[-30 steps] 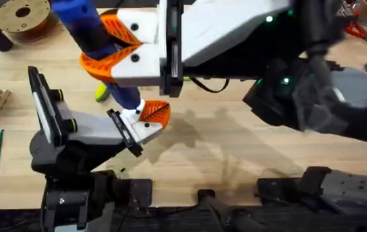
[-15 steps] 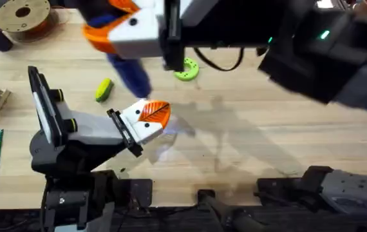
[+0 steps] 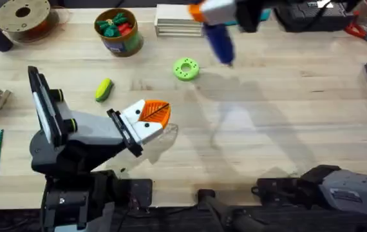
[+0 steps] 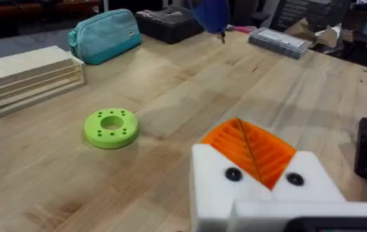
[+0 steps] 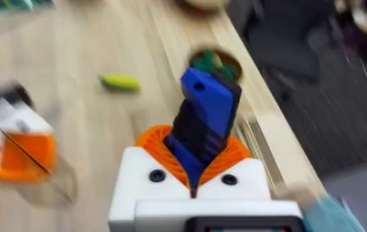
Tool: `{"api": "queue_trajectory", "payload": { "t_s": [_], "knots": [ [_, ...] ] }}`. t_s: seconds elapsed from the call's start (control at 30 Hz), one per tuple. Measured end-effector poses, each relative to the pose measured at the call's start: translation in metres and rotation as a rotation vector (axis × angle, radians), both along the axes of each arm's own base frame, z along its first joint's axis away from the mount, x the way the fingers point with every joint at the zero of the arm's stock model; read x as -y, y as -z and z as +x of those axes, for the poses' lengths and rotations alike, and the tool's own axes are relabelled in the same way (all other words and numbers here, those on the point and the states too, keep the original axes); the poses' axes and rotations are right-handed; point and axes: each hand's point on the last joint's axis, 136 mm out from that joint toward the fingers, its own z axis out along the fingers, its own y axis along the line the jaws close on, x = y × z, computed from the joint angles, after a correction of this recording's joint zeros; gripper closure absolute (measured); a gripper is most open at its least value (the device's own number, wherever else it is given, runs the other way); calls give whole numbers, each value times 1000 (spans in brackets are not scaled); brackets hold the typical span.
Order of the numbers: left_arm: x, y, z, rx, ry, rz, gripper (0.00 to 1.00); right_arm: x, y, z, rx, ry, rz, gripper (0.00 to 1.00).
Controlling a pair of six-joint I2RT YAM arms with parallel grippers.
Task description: Pick up the gripper from the table and insert it into the empty holder that is missing its gripper. Then pick up a screw, insert it into the mounting hole, and use the screwdriver to tighten it. Finally, clean up the table by picking up the vegetable and placing it into the bucket.
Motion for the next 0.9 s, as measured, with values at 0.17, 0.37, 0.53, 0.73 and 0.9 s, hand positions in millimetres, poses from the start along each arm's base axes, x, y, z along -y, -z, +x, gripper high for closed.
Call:
{"api": "queue_trajectory", "payload": {
  "t_s": [0.17, 0.37, 0.53, 0.73, 0.9],
  "knots": [
    [0, 0, 0, 0, 0, 0, 995, 67, 13, 38, 140, 109, -194, 992],
    [0, 0, 0, 0, 0, 0, 995, 108, 27, 64, 207, 140, -316, 992],
    [0, 0, 0, 0, 0, 0, 995, 122, 86, 91, 228, 13, -521, 992],
    [0, 0, 0, 0, 0, 0, 995, 133, 134, 108, 225, -70, -685, 992],
    [0, 0, 0, 0, 0, 0, 995, 139, 169, 115, 186, -115, -764, 993]
  ]
}}
